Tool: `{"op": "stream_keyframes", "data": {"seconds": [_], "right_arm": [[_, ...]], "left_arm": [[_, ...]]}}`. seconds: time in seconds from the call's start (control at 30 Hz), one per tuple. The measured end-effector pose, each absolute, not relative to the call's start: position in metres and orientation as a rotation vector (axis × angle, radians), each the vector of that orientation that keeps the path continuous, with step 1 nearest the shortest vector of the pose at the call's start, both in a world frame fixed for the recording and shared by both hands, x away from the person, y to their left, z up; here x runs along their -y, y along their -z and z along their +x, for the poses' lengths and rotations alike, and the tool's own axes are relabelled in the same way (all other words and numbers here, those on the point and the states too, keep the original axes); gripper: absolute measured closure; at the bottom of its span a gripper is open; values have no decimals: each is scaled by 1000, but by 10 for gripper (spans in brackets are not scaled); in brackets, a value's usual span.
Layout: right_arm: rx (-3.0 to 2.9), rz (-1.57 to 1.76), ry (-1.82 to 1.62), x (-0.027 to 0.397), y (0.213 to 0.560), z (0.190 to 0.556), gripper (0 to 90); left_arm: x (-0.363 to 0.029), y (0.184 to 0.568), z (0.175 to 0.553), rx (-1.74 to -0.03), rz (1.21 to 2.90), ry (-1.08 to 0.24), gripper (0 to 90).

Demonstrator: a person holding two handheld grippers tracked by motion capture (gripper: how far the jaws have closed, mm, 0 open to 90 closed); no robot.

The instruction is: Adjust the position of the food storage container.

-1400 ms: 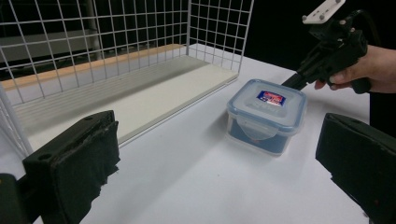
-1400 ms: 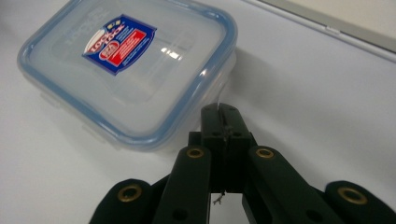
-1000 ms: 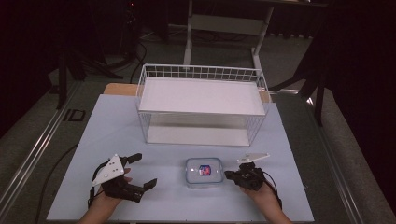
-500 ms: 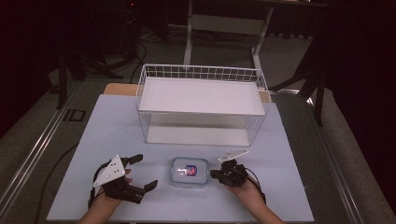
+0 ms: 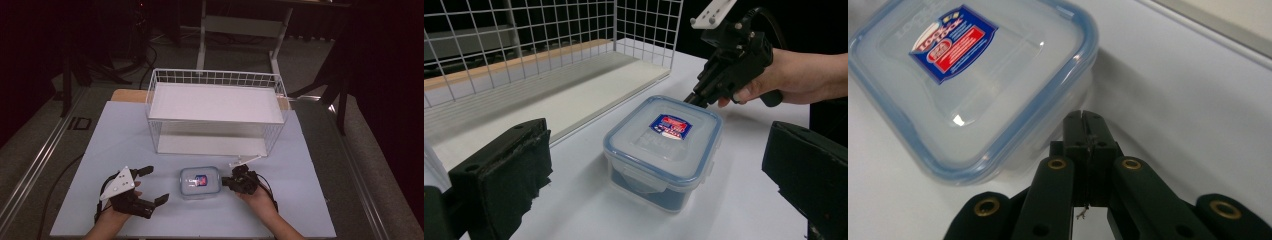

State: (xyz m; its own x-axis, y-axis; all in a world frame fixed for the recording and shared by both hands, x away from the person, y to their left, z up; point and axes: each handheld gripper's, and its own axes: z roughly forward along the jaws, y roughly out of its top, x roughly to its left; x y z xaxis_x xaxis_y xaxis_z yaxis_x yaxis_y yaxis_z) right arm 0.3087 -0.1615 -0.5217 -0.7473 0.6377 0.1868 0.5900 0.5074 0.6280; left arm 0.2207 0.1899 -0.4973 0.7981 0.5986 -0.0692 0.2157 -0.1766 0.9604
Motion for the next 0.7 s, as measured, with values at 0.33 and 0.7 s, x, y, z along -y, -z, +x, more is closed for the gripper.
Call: {"op": "stream_keyframes", "data": {"seconds": [0.33, 0.7], "right_arm": [[-2662, 1079, -1087, 166, 520, 302, 900], [-2533, 1063, -1115, 186, 498, 290, 773]], "left_arm": [[-189, 498, 221, -636, 1757, -375, 4], [-187, 496, 222, -647, 1759, -359, 4]]}}
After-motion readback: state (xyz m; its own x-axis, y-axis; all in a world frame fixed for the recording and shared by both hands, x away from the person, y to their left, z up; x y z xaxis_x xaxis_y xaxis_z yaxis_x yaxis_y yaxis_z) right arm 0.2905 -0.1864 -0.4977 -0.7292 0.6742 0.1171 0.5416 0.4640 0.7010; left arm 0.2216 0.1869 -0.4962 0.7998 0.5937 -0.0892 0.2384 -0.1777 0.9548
